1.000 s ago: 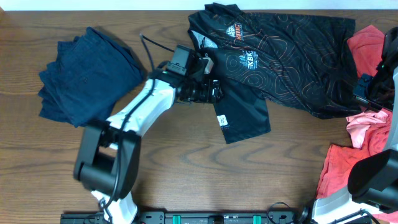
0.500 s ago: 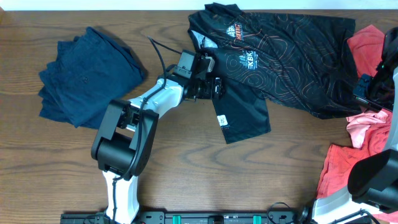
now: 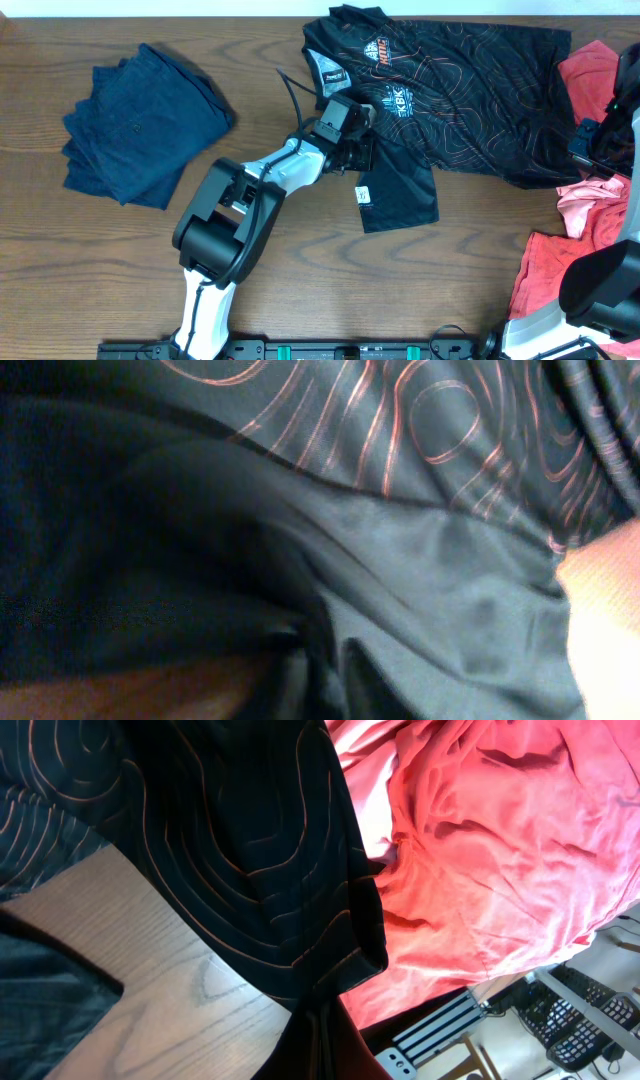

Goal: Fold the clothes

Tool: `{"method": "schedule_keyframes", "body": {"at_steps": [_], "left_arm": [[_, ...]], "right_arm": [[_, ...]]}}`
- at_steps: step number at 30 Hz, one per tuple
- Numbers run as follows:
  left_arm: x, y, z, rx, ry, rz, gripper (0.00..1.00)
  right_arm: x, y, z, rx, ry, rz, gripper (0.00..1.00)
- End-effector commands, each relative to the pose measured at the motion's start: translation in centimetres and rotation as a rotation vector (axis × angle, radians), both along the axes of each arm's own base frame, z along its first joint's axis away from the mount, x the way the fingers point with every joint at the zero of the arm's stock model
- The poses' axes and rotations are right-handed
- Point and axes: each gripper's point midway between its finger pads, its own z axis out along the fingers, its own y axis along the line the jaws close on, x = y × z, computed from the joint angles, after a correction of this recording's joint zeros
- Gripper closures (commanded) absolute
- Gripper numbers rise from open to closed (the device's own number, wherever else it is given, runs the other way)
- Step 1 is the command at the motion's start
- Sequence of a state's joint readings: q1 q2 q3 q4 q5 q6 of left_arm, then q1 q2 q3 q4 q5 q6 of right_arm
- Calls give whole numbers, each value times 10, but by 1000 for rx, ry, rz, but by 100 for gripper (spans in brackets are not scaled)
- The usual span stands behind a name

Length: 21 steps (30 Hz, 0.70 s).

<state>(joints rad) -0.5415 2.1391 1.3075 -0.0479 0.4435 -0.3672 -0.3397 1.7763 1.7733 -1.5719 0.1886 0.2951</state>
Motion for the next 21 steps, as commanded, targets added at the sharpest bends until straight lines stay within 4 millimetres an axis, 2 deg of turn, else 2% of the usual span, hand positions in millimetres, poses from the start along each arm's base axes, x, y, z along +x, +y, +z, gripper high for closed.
{"method": "schedule_keyframes", "body": {"at_steps": [1,4,7,11,14,18,21], "left_arm": [[4,28,-18,62,42,65,94],[11,55,-3,86,41,82,94],[14,93,27,103,63,144,94],[6,144,69,124,86,217,94],[-17,172,89,148,158,262,94],[-69,195,95,221,318,237,94],[-101,208,99,280,413,224,94]], "right_arm": [[-2,-7,2,-19,-1,-9,99],[-1,-8,2,-22,-8,-10,99],[0,-8,2,-22,-11,-10,99],[-4,-6,1,-13,6,-10,99],[-8,-2,-2,5,23,-11,99],[-16,7,-17,55,65,-12,99],[-28,11,-32,78,122,-12,99]]}}
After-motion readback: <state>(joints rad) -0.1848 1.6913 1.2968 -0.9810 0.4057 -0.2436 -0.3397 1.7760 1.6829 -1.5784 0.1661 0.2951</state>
